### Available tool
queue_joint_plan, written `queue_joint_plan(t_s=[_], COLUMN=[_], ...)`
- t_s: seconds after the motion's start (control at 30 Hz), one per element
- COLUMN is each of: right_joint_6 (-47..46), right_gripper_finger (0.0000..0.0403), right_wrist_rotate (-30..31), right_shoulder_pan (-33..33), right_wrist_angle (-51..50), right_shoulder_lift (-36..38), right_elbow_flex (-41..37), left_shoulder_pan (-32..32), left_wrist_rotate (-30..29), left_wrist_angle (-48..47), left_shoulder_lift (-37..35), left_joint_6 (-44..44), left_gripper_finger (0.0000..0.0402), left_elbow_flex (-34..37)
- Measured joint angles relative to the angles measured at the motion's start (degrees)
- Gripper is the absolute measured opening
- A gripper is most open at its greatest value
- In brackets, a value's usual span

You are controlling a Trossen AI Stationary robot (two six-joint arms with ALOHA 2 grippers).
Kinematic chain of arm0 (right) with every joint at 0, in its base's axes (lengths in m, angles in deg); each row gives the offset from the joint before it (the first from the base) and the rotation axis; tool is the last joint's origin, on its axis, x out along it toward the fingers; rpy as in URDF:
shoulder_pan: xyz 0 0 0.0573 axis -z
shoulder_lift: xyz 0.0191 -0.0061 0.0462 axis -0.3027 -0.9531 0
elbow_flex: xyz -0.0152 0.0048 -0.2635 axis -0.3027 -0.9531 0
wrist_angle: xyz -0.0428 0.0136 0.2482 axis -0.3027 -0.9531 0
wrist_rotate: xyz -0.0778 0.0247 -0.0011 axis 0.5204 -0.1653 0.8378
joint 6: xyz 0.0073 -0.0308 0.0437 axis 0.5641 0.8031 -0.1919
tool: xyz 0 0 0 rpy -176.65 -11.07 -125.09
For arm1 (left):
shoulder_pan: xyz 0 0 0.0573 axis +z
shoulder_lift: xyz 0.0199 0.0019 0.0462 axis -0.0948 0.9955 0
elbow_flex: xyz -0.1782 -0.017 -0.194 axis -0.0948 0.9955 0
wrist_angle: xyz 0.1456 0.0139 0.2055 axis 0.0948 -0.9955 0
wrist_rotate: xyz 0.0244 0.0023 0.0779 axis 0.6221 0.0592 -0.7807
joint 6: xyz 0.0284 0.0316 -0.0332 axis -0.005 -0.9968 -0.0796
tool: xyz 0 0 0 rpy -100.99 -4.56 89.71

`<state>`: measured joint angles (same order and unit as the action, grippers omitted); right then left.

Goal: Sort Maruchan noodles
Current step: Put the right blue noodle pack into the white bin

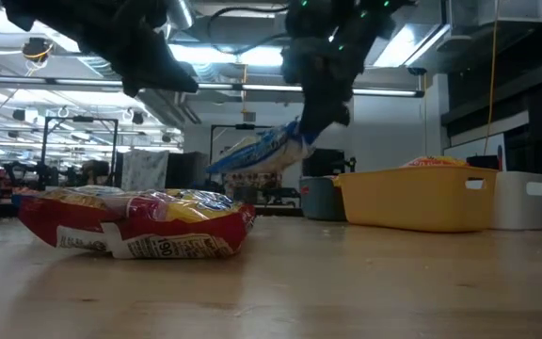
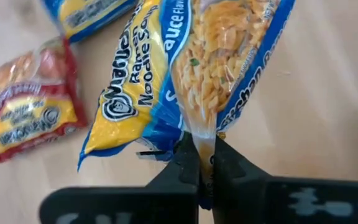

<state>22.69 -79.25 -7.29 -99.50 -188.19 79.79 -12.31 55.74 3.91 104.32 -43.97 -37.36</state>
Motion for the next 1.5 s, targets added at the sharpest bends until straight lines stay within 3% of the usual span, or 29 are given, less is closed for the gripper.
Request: queue_joint_plan(t_s=[0.43,1.07,1.23,1.5], right_joint_6=[-4.65,-4.56,-1.38,5.15], right_gripper_finger=[0.0001,0.0,0.0,0.0], right_wrist_rotate=[15.35,15.64,15.81,15.81], right_shoulder_pan=[5.49,21.56,26.26,33.17], right_wrist_angle=[-16.38,-26.04,-26.53,-28.57], right_shoulder_lift=[17.56,51.3,54.21,51.77], right_elbow_flex=[-0.87,-28.37,-29.53,-29.57], left_shoulder_pan=[1.63,5.65,6.69,7.78], left_wrist_rotate=[-0.98,1.11,1.12,1.1], left_wrist_angle=[0.09,0.24,0.24,0.28], left_shoulder_lift=[-0.5,-0.48,-0.45,-0.45], left_joint_6=[-2.7,-2.7,-2.7,-2.63], left_gripper_finger=[0.0,0.0,0.0,0.0], left_elbow_flex=[0.0,0.0,0.0,0.0])
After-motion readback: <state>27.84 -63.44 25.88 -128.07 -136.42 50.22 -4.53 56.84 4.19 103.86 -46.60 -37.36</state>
